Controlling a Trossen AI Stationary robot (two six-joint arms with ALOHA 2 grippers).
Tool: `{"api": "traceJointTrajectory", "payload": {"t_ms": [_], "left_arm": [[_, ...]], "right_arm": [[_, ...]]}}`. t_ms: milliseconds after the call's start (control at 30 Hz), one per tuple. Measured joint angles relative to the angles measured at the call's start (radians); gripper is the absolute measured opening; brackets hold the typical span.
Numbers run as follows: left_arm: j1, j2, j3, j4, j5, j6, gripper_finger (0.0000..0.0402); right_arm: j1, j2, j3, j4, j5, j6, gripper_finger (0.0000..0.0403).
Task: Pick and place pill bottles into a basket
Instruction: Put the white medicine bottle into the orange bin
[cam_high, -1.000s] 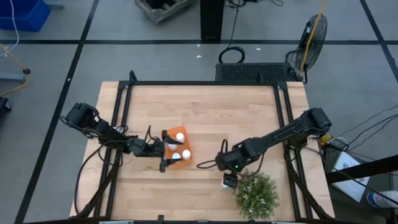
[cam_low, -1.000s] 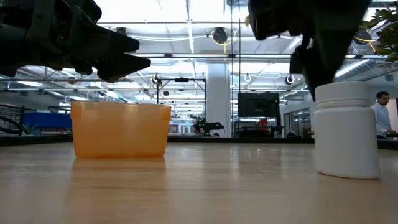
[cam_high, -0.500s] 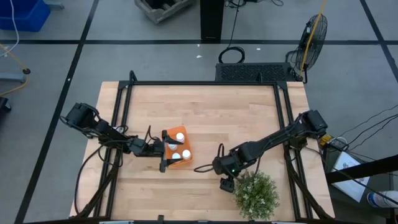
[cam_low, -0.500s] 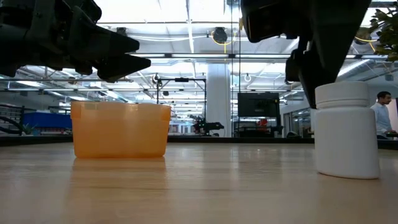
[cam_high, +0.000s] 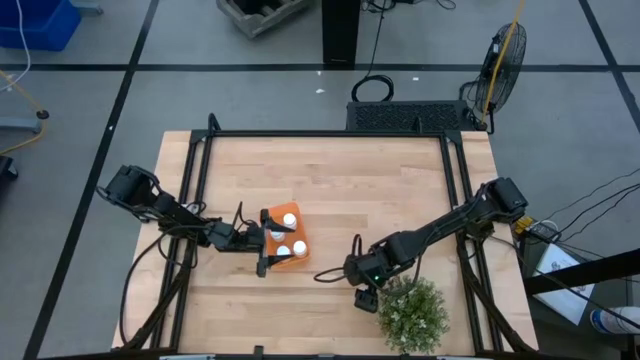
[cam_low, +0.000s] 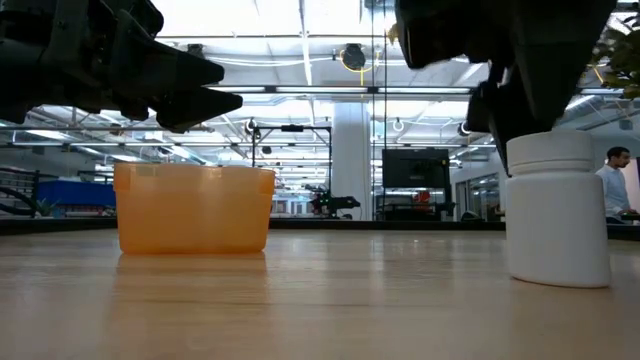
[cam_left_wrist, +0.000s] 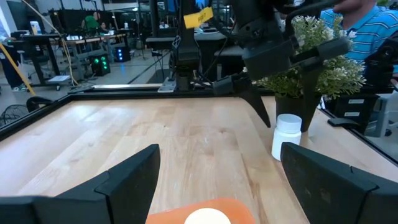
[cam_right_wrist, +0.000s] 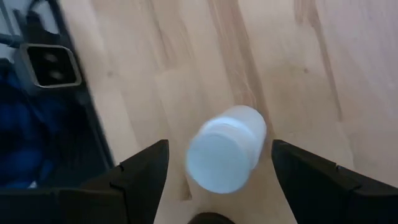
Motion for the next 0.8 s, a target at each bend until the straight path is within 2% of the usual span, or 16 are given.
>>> {"api": "traceJointTrajectory", "payload": {"t_ms": [500,800], "left_arm": [[0.000,0.000,0.000,-0.001,0.000,0.000,0.0335],[0.000,0.000,0.000,-0.001,0.000,0.000,0.0335]], "right_arm": [[0.000,0.000,-0.053,0.066,0.000,-0.003,0.0273],[-0.001,0.000,-0.053,0.081,-0.005,-0.014,0.0224]]}}
